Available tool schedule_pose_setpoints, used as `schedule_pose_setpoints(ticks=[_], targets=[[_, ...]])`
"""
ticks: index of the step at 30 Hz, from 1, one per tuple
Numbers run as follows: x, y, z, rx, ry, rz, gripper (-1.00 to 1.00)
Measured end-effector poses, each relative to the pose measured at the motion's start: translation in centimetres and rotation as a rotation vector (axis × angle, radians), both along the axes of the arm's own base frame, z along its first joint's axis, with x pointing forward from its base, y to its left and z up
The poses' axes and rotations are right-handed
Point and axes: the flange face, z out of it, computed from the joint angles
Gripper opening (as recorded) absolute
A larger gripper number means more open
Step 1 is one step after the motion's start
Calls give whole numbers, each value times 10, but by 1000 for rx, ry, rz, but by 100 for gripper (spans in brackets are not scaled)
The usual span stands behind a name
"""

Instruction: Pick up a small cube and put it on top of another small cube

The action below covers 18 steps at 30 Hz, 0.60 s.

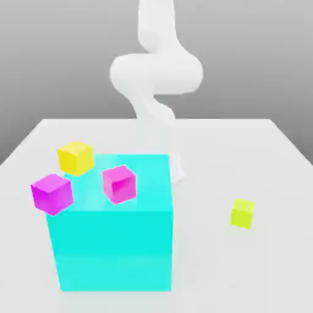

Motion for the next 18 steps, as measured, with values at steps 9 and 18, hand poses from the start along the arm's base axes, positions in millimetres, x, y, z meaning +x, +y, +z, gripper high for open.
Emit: schedule_pose_setpoints(ticks=[9,18], targets=[[16,132,-224,-153,292,447,0],[-106,202,-424,-370,555,907,0]])
